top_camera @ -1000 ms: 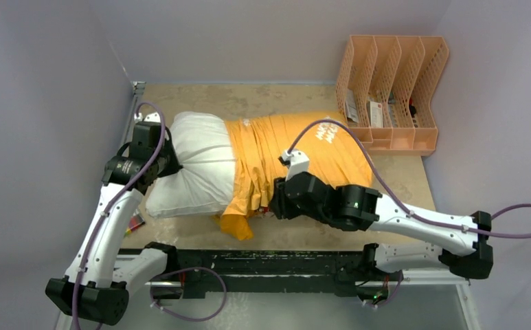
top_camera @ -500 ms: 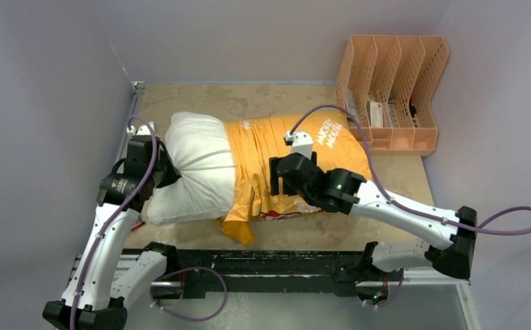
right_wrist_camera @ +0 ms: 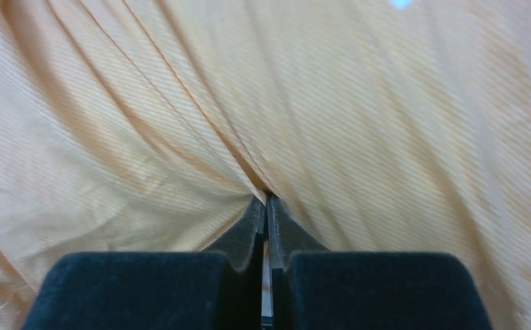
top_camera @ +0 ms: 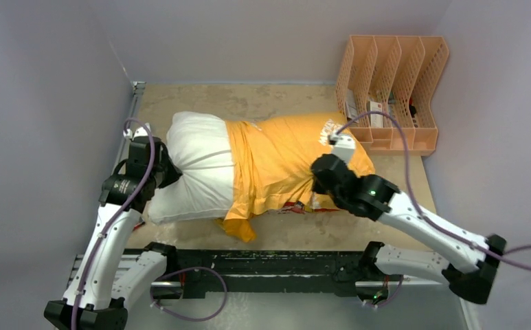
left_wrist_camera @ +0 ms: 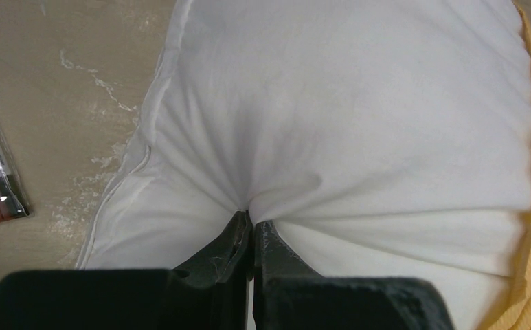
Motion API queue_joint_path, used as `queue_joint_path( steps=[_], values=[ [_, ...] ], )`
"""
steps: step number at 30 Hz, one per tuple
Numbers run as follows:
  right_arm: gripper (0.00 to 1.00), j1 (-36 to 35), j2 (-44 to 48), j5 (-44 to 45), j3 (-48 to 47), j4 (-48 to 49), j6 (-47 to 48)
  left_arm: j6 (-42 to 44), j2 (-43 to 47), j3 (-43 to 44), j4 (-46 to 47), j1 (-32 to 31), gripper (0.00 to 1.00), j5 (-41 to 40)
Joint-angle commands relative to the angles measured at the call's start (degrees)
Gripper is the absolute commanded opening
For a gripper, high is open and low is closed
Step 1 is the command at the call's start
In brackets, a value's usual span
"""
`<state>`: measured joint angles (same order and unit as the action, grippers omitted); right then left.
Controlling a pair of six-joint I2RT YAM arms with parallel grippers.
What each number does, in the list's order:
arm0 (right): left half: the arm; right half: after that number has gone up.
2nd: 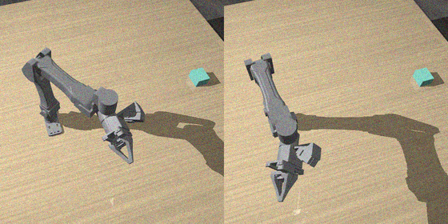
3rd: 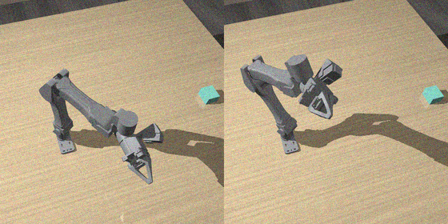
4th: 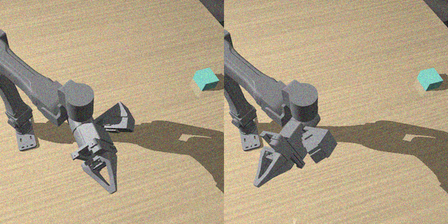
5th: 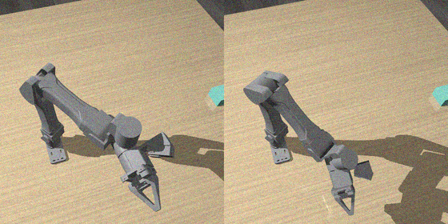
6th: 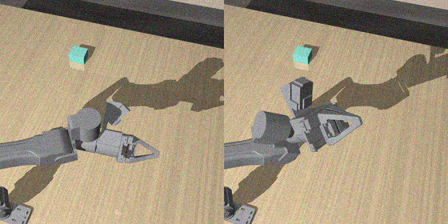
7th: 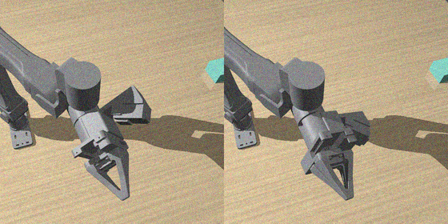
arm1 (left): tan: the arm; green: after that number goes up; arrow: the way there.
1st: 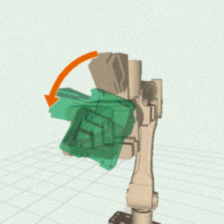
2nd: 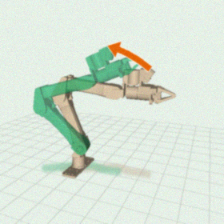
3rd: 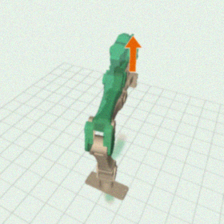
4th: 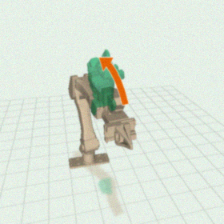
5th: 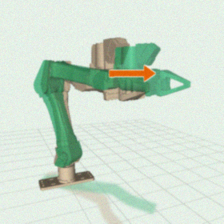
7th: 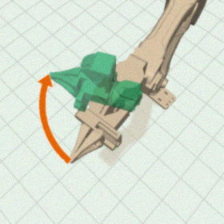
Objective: Remove the pillowcase from the pillow
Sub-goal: Remove the pillow from the pillowcase.
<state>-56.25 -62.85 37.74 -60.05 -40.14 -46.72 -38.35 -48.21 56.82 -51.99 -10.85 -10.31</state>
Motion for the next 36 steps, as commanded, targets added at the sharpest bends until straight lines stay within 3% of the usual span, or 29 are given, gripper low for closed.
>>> queue_joint_path(
  steps=[1, 3, 8, 11, 13, 15, 19, 25, 28, 31, 33, 36],
  values=[
    [0.0, 8.48, 11.85, 5.14, 3.43, -10.4, 0.23, 2.98, -0.87, 4.73, 0.05, 4.02, 0.0, -11.58],
    [0.0, 9.3, 13.47, 3.3, 3.19, -10.17, 1.57, 3.69, -0.44, 4.77, 0.23, 4.99, 0.0, -10.43],
    [0.0, 9.32, 9.26, -10.92, 0.28, -3.57, 8.57, 5.83, 0.78, 2.5, 2.08, 5.01, 0.0, -2.3],
    [0.22, 9.32, 8.04, -14.94, -3.48, -0.13, 11.59, 6.96, 2.6, 1.87, 1.73, 5.01, 0.0, 3.08],
    [0.47, 9.33, 7.7, -19.51, -5.93, 3.52, 14.57, 6.9, 3.75, 0.98, 1.63, 5.04, 0.0, 6.44],
    [0.62, 9.36, 6.09, -22.68, -9.4, 7.07, 16.55, 5.76, 4.97, -0.73, 1.72, 4.97, 0.0, 9.39],
    [0.75, 9.32, -4.14, -27.57, -18.13, 8.25, 21.4, 3.2, 6.79, -3.71, 1.92, 5.05, 0.0, 14.71],
    [0.79, 9.4, -23.64, -25.11, -35.24, 1.21, 30.21, 3.0, 8.25, -2.5, -1.67, 5.02, 0.0, 14.73],
    [0.77, 9.4, -30.34, -25.8, -37.41, 1.47, 31.07, 3.75, 7.97, -0.15, -3.74, 5.04, 0.0, 12.39],
    [0.63, 9.36, -33.2, -24.87, -34.65, 0.49, 27.58, 4.33, 5.83, 3.86, -5.05, 5.05, 0.33, 12.07],
    [0.41, 9.1, -30.2, -25.9, -27.25, 4.56, 24.94, 4.26, 4.32, 8.45, -4.98, 5.05, 0.52, 12.13],
    [0.1, 8.59, -22.84, -32.02, -11.86, 13.23, 18.41, 4.26, 1.82, 13.64, -2.44, 5.05, 0.64, 14.87]
  ],
)
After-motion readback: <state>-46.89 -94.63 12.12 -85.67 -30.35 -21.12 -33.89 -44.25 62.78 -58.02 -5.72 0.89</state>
